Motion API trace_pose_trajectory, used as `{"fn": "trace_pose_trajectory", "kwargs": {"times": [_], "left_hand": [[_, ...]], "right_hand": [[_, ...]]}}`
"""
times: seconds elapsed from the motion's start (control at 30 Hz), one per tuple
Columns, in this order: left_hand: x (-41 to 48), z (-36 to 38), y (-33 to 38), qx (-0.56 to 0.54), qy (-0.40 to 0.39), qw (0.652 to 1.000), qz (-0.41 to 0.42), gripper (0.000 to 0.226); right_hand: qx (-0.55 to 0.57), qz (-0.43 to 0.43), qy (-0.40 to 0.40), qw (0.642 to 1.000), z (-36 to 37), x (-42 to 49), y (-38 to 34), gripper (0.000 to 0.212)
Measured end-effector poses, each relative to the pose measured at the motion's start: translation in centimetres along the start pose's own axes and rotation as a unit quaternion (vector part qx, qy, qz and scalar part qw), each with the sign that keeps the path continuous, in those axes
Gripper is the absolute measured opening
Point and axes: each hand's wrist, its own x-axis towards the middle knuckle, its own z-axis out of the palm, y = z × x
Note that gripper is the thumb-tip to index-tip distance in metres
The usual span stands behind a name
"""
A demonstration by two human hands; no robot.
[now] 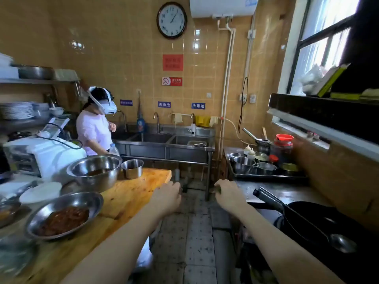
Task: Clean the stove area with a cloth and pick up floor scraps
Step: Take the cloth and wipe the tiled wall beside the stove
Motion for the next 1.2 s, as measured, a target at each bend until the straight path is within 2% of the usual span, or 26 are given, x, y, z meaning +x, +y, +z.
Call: {"fn": "trace_pose_trajectory", "kwargs": {"times": [0.4, 0.7, 0.83, 0.97, 1.2], "left_hand": [[20.9, 2.6, -3.7, -0.013, 0.021, 1.000, 0.010, 0.030], [41.0, 6.8, -10.5, -0.009, -0.007, 1.000, 0.028, 0.031], [48.4, 8.7, -11.8, -0.010, -0.015, 0.999, 0.030, 0.031], [55.0, 10.8, -12.8, -0.010, -0.014, 0.999, 0.034, 0.029], [67.0, 15.2, -15.1, 0.004, -0.024, 0.999, 0.034, 0.027]], "right_hand": [[-0.047, 0.008, 0.012, 0.999, 3.7, 19.5, 5.6, 0.038], [-0.057, 0.004, 0.033, 0.998, 8.0, 38.9, 6.9, 0.039], [-0.058, 0.035, 0.047, 0.997, 9.7, 45.5, 8.2, 0.039], [-0.110, 0.064, 0.005, 0.992, 11.6, 51.3, 11.1, 0.036], [-0.097, 0.095, 0.000, 0.991, 15.1, 63.1, 17.1, 0.038]]}}
